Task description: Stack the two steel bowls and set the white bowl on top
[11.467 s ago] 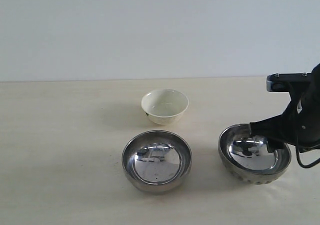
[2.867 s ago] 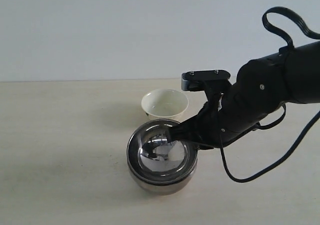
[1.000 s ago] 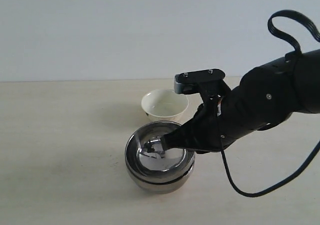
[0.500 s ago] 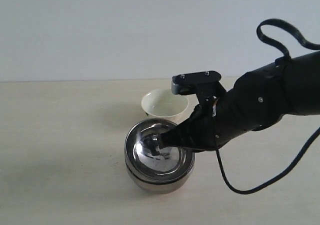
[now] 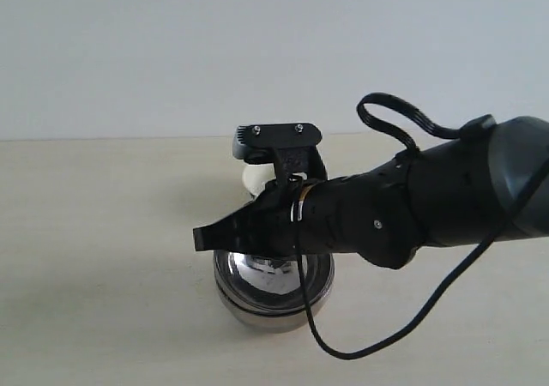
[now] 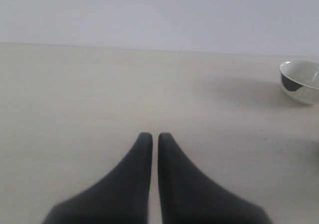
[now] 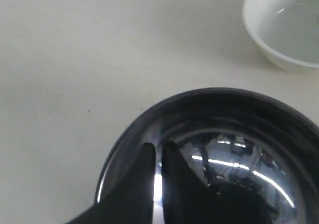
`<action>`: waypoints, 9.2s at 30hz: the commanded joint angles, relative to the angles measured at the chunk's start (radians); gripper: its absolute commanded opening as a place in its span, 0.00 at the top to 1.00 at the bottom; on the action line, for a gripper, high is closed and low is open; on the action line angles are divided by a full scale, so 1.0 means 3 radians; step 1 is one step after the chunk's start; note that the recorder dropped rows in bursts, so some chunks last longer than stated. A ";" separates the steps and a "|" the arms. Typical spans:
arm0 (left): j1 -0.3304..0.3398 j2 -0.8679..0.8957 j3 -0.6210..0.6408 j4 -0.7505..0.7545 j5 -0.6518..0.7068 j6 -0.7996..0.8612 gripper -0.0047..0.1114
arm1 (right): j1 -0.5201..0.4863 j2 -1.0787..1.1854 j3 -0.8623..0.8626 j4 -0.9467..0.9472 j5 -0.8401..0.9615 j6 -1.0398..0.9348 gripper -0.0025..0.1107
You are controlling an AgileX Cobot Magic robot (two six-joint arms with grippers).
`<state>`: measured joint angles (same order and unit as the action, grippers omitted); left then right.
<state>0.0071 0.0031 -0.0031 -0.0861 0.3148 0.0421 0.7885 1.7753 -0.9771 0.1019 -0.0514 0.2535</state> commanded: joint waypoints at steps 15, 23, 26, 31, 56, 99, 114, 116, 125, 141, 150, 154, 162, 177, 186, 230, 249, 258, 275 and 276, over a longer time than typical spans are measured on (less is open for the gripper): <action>-0.0017 -0.0010 0.0010 0.0000 -0.0023 -0.0016 0.93 | 0.0158 0.0272 -0.0018 -0.0010 -0.0581 0.0175 0.98; -0.0017 -0.0010 0.0010 0.0000 -0.0023 -0.0016 0.93 | 0.0158 0.0392 -0.0018 -0.0010 -0.0609 0.0263 0.98; -0.0017 -0.0010 0.0010 0.0000 -0.0023 -0.0016 0.93 | 0.0158 0.0339 -0.0041 -0.0010 -0.0620 0.0260 0.98; -0.0017 -0.0010 0.0010 0.0000 -0.0023 -0.0016 0.93 | 0.0158 0.0180 -0.0047 -0.0010 -0.0580 0.0193 0.98; -0.0017 -0.0010 0.0010 0.0000 -0.0023 -0.0016 0.93 | -0.1100 0.0561 -0.0511 0.0324 -0.0110 -0.0095 0.31; -0.0017 -0.0010 0.0010 0.0000 -0.0023 -0.0016 0.93 | -0.1100 0.0473 -0.1284 0.0317 0.0959 -0.0262 0.98; -0.0017 -0.0010 0.0010 0.0000 -0.0023 -0.0016 0.93 | -0.0930 -0.0293 -0.0489 0.0582 0.1691 -0.0818 0.98; -0.0017 -0.0010 0.0010 0.0000 -0.0023 -0.0016 0.93 | -0.0903 -0.0293 -0.0412 0.0599 0.1675 -0.0817 0.98; -0.0017 -0.0010 0.0010 0.0000 -0.0023 -0.0016 0.93 | -0.0668 -0.0293 -0.0231 0.0599 0.1402 -0.0817 0.98; -0.0017 -0.0010 0.0010 0.0000 -0.0023 -0.0016 0.93 | -0.0630 -0.0064 -0.0231 0.0600 0.1216 -0.0780 0.98; -0.0017 -0.0010 0.0010 0.0000 -0.0023 -0.0016 0.93 | -0.0630 -0.0064 -0.0231 0.0600 0.1244 -0.0786 0.98; -0.0017 -0.0010 0.0010 0.0000 -0.0023 -0.0016 0.93 | -0.0630 -0.0064 -0.0231 0.0600 0.1244 -0.0845 0.89; -0.0017 -0.0010 0.0010 0.0000 -0.0023 -0.0016 0.93 | -0.0630 -0.0071 -0.0239 0.0600 0.1224 -0.0845 0.55; -0.0017 -0.0010 0.0010 0.0000 -0.0023 -0.0016 0.93 | -0.0630 -0.0700 -0.0239 0.0600 0.1426 -0.0995 0.71; -0.0017 -0.0010 0.0010 0.0000 -0.0023 -0.0016 0.93 | -0.0622 -0.0727 0.0012 0.0574 0.1816 -0.1156 0.98; -0.0017 -0.0010 0.0010 0.0000 -0.0023 -0.0016 0.93 | -0.0546 -0.0859 0.0392 0.0736 0.0670 -0.1134 0.98; -0.0017 -0.0010 0.0010 0.0000 -0.0023 -0.0016 0.93 | -0.0366 -0.2476 0.0392 0.0712 0.0918 -0.1407 0.98; -0.0017 -0.0010 0.0010 0.0000 -0.0023 -0.0016 0.93 | -0.0366 -0.3382 0.0392 0.0599 0.1214 -0.1420 0.98; -0.0017 -0.0010 0.0010 0.0000 -0.0023 -0.0016 0.93 | -0.0366 -0.4818 0.0392 0.0483 0.1842 -0.1400 0.98; -0.0017 -0.0010 0.0010 0.0000 -0.0023 -0.0016 0.93 | -0.0366 -0.4907 0.0392 0.0474 0.1872 -0.1384 0.98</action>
<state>0.0071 0.0031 -0.0031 -0.0861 0.3148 0.0421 0.6774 0.3358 -0.8630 0.2570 0.4940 -0.1668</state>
